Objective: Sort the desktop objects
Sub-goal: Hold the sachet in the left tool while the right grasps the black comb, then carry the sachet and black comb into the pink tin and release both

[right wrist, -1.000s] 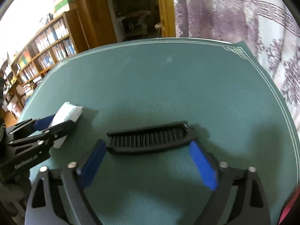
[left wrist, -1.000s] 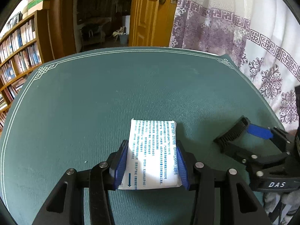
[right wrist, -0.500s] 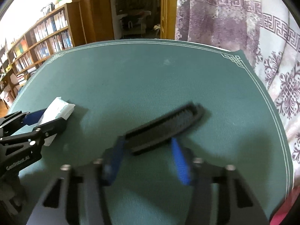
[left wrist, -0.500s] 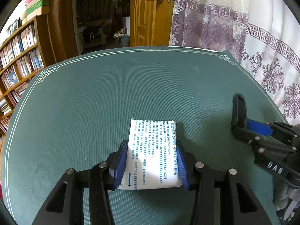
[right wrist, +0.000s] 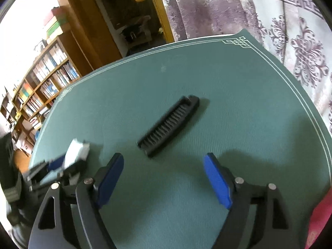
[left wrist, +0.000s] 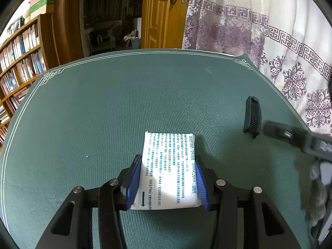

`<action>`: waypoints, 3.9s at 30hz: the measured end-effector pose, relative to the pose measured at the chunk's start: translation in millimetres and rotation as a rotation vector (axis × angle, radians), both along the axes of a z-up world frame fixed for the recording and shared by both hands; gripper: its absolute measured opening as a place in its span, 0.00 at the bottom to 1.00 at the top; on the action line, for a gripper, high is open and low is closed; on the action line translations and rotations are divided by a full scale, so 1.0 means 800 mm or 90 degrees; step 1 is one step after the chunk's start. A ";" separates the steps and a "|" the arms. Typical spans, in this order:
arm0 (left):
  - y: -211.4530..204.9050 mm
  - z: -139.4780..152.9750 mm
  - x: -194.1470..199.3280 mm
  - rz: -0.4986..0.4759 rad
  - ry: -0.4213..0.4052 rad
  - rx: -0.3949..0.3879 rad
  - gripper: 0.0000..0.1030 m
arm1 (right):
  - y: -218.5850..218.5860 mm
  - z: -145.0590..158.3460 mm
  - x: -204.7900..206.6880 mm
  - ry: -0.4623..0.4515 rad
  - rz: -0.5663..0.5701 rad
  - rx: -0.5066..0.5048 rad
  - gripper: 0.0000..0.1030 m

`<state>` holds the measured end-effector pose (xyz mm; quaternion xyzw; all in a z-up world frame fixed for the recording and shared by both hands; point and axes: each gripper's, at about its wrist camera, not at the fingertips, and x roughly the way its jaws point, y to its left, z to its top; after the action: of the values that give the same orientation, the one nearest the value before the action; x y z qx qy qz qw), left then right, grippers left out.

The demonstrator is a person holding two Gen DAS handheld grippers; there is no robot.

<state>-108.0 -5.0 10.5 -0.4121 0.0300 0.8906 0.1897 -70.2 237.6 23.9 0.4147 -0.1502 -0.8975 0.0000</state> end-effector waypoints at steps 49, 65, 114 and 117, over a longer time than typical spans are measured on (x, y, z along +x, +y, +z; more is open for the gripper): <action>0.044 0.025 0.149 -0.034 -0.006 0.062 0.48 | 0.013 0.043 0.217 0.075 0.021 -0.044 0.27; 0.227 0.124 0.249 -0.255 0.081 0.077 0.48 | 0.128 0.104 0.382 0.180 -0.151 0.037 0.27; 0.416 0.108 0.258 -0.362 0.080 0.029 0.88 | 0.215 0.068 0.418 0.132 -0.284 0.051 0.76; 0.406 0.110 0.256 -0.346 0.082 0.034 0.88 | 0.215 0.066 0.420 0.127 -0.283 0.049 0.78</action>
<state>96.9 319.6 98.5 -0.3266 0.1275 0.8319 0.4301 265.8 409.9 76.7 0.2807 -0.2029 -0.9169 -0.1985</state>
